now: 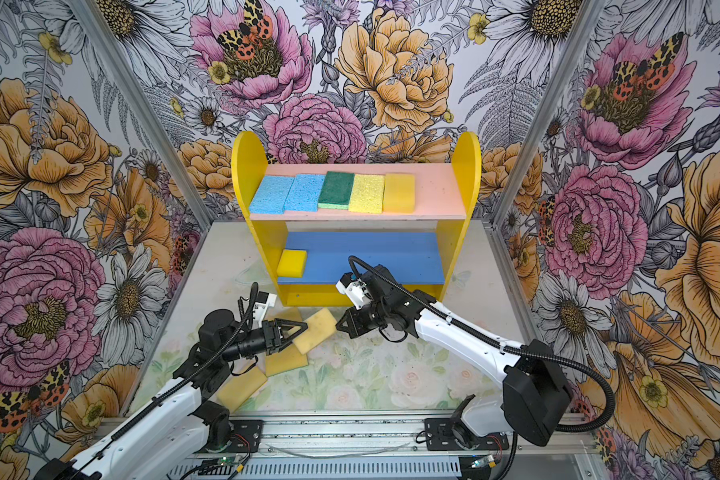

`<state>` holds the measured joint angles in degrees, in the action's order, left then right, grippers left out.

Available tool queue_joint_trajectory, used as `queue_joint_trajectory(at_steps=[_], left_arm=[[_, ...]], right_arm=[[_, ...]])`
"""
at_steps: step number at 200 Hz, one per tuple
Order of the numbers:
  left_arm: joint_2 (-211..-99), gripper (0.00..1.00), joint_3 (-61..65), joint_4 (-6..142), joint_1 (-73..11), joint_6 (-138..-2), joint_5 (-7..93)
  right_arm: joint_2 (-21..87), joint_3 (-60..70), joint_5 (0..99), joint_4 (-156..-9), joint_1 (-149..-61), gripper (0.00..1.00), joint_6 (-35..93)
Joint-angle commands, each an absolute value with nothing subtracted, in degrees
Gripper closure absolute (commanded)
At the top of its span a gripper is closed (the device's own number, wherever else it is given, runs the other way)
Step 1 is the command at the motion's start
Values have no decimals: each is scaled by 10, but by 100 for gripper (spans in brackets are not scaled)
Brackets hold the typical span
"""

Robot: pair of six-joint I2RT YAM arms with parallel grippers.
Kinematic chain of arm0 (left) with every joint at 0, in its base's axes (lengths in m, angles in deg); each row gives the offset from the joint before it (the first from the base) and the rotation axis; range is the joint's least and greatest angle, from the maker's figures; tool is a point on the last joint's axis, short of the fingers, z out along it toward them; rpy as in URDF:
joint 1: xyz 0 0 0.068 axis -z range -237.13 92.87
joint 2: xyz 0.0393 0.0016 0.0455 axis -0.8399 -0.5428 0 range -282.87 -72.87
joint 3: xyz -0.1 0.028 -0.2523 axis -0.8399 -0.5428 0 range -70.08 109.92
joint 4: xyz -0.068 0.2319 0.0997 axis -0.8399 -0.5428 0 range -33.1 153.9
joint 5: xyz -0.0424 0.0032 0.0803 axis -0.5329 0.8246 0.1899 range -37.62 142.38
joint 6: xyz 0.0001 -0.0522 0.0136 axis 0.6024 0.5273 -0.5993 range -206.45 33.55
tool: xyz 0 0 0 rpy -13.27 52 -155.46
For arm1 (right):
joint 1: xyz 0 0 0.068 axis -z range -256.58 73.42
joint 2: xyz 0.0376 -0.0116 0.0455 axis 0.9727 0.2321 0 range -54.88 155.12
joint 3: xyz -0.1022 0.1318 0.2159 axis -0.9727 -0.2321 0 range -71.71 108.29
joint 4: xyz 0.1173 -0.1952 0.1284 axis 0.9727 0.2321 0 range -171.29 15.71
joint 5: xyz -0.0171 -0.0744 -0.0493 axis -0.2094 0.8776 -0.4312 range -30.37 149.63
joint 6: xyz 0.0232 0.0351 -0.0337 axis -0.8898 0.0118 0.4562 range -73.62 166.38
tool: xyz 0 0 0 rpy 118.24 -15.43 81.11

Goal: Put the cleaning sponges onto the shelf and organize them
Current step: 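Lift the tan sponge on edge and carry it toward the blue lower shelf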

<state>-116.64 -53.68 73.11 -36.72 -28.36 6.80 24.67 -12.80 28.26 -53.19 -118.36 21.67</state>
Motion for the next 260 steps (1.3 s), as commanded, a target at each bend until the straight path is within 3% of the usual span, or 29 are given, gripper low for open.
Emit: queue_joint_trajectory(at_steps=[1, 48, 67, 85, 116, 142, 174, 199, 260], left_arm=[[-1163, 59, -541, 761, -373, -278, 57], [-1167, 68, -538, 766, -373, -278, 62], [-1170, 82, -538, 768, -372, -276, 63], [-1168, 100, -539, 769, -371, -273, 68], [-1143, 100, -548, 769, -367, -247, 113], [-1070, 100, -573, 765, -339, -198, 248], [-983, 100, -596, 733, -285, -156, 448], [-953, 100, -600, 715, -222, -149, 578], [-946, 100, -592, 714, -120, -167, 732]], right_arm=[[252, -109, 277, -528, -1186, 97, 226], [243, -112, 282, -528, -1186, 96, 223], [245, -112, 285, -528, -1186, 95, 224], [248, -109, 291, -529, -1186, 82, 217], [230, -107, 350, -529, -1178, 59, 147], [185, -121, 425, -534, -1181, 45, 13], [143, -163, 492, -615, -1251, 39, -134], [160, -157, 543, -653, -1322, 38, -174], [237, -93, 594, -703, -1398, 37, -174]])
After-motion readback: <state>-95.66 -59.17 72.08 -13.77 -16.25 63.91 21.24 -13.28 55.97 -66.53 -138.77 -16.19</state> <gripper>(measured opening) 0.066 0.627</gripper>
